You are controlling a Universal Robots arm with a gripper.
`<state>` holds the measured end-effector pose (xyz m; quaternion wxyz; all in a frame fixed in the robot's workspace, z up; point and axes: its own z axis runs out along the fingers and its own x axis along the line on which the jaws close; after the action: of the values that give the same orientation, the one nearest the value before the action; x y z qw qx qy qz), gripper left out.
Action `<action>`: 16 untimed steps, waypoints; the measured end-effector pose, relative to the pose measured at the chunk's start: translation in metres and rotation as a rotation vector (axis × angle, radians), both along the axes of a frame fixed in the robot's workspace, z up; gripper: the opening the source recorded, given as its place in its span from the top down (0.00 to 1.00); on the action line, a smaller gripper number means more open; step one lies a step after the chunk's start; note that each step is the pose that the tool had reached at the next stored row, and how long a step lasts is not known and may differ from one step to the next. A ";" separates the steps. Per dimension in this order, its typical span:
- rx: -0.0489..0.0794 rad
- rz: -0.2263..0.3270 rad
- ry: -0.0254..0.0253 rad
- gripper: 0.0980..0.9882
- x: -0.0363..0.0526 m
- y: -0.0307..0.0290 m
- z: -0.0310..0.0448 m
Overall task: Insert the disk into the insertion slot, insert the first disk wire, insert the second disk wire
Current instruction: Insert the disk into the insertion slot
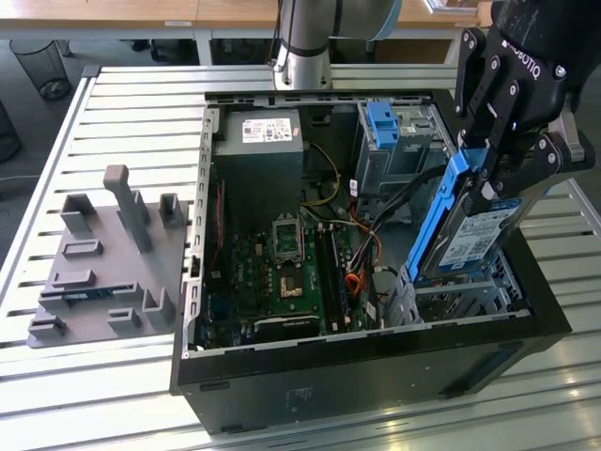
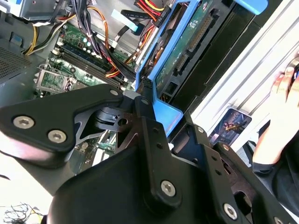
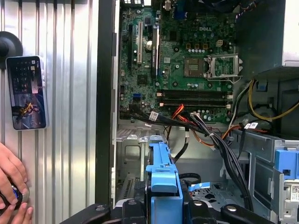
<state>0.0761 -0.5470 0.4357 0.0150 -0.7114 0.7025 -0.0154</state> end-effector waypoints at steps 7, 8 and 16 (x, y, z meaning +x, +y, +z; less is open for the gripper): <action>0.000 0.000 0.0001 0.70 -0.0001 0.0001 0.0037; 0.000 0.000 0.0000 0.70 -0.0001 0.0001 0.0036; -0.001 -0.011 0.0001 0.70 -0.0001 -0.0001 0.0038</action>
<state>0.0759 -0.5470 0.4395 0.0146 -0.7077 0.7062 -0.0158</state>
